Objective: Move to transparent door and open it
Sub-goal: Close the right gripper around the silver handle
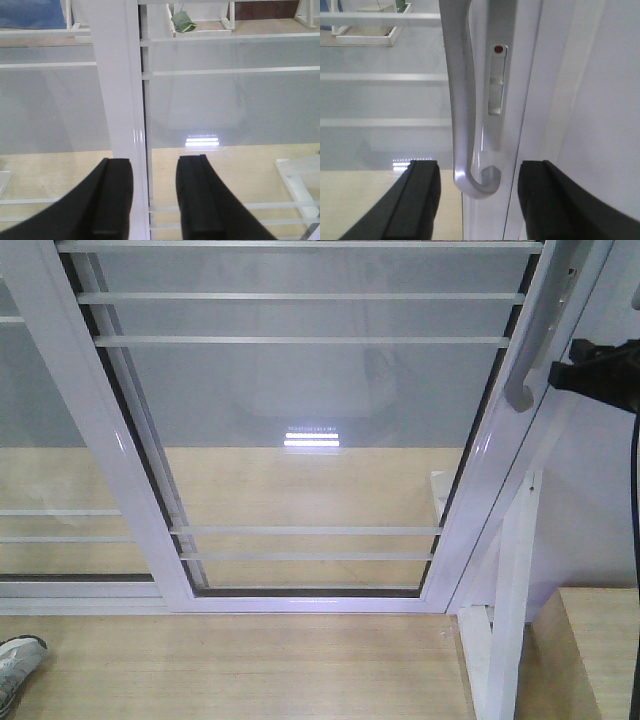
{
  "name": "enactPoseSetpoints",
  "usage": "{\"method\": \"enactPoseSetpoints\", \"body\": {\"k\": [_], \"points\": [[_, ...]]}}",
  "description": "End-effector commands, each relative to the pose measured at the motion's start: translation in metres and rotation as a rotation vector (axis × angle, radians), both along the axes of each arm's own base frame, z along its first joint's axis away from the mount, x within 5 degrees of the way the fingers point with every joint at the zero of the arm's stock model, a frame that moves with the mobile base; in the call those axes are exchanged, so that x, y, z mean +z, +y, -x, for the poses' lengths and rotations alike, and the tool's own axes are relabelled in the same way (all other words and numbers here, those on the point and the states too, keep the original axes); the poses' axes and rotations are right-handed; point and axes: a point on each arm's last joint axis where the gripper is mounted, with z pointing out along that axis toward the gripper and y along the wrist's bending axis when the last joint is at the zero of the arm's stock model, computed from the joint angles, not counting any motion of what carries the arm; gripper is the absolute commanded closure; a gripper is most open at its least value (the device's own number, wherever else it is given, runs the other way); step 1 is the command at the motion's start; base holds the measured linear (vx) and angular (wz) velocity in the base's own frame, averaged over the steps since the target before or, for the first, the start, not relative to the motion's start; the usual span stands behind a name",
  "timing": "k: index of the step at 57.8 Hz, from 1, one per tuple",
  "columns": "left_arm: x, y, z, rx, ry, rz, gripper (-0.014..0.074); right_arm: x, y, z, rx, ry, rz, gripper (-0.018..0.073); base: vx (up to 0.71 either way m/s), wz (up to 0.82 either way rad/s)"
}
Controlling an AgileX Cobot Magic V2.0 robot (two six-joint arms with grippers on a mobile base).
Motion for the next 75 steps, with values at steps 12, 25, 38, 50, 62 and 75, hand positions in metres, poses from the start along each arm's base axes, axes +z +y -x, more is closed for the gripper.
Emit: {"method": "enactPoseSetpoints", "body": {"k": [12,25,38,50,62,75], "points": [[0.015,-0.001,-0.003,-0.008,-0.099,0.017,0.0225,0.025,0.000,-0.059,0.000,-0.142,0.036,0.0123,0.00,0.00],[0.015,-0.001,-0.003,-0.008,-0.098,0.017,0.0225,0.017,0.000,-0.090,0.008,-0.139,0.054,0.0123,0.00,0.00],[0.015,-0.001,-0.003,-0.008,-0.098,0.017,0.0225,0.007,0.000,-0.118,0.010,-0.130,0.056,0.0142,0.00,0.00],[0.015,-0.001,-0.003,-0.008,-0.098,0.017,0.0225,0.002,0.000,-0.124,0.010,-0.118,0.054,0.0223,0.00,0.00],[0.015,-0.001,-0.003,-0.008,-0.098,0.017,0.0225,0.002,0.000,-0.124,0.006,-0.120,0.039,0.0253,0.00,0.00],[0.015,-0.001,-0.003,-0.008,-0.098,0.016,0.0225,0.002,0.001,-0.124,-0.015,-0.119,-0.049,0.0253,0.00,0.00]]}}
